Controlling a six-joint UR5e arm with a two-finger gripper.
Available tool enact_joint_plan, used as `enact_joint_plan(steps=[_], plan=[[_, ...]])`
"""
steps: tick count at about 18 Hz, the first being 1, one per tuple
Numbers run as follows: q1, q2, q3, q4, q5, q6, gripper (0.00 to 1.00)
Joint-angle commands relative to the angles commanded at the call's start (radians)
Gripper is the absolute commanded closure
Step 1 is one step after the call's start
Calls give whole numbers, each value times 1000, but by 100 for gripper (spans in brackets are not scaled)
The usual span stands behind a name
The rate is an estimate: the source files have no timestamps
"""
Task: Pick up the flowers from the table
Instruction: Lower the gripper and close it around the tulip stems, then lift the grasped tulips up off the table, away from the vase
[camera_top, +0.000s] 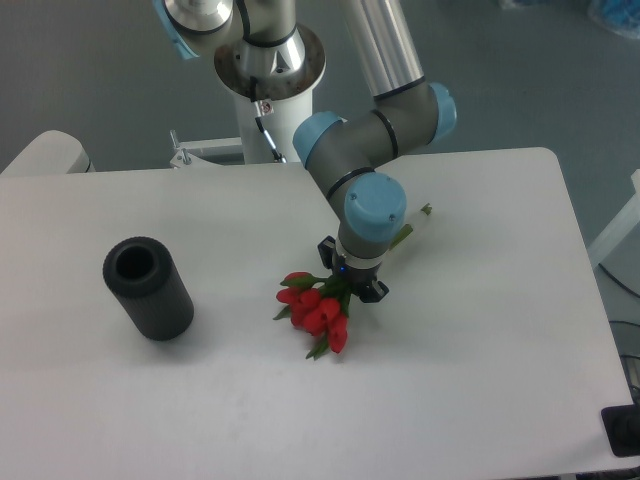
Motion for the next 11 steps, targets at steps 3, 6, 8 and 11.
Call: enact_joint_plan(steps=[3, 6, 8, 11], plan=[[2, -2, 57, -2, 2, 0, 98], [5, -23, 144, -50, 9, 3, 98], [6, -44, 208, -106, 52, 3, 98], [6, -75, 287, -147, 60, 9, 97]])
